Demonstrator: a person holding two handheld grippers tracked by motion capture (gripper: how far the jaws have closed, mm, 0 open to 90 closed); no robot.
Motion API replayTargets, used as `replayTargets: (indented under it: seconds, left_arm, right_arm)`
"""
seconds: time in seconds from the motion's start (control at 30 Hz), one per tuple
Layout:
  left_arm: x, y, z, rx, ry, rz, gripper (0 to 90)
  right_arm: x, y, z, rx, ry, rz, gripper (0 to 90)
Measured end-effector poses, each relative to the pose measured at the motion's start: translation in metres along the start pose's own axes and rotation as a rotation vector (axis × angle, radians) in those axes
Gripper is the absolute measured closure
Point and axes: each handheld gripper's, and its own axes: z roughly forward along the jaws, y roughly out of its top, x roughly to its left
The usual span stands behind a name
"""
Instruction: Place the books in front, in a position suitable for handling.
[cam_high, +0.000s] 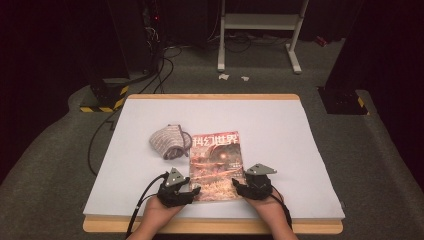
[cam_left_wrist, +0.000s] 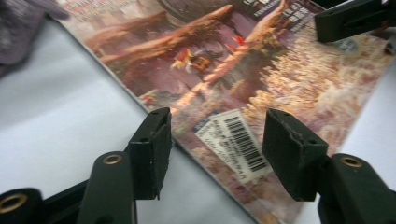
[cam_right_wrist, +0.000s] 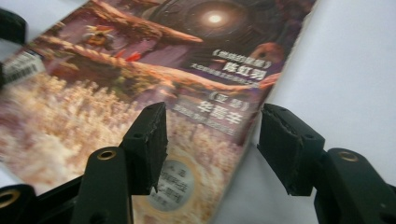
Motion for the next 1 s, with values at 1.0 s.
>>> replayTargets:
  seconds: [1.0]
  left_arm:
    - [0.135,0.085,-0.008,-0.034,0.23,-0.138,16.1]
  right_arm:
    - [-0.026,-0.006,-0.021,-0.051,-0.076,0.005,41.6]
